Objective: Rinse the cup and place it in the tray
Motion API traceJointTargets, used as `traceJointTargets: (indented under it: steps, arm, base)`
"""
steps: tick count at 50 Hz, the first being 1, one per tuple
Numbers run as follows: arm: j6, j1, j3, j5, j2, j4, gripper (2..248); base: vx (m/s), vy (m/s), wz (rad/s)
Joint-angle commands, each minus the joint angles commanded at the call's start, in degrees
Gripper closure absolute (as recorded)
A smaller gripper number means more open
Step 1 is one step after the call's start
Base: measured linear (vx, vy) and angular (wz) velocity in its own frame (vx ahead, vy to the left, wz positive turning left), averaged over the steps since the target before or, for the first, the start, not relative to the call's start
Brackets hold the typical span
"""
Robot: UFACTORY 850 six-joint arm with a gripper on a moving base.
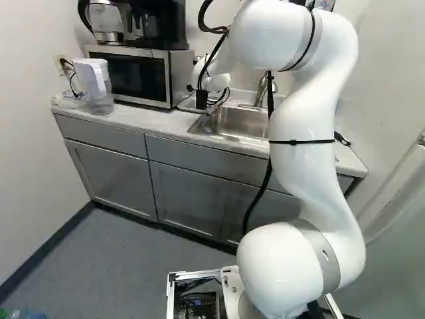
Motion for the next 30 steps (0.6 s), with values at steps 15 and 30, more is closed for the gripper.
traceJointTargets:
  steps: [15,30]
  arm:
    - [0.0,0.0,-0.06,0.0,0.18,0.0,3]
    - [0.0,0.0,-0.46,0.0,1.23,0.0,3]
  base:
    - [0.0,0.0,0.0]
    - [0.0,0.0,0.0]
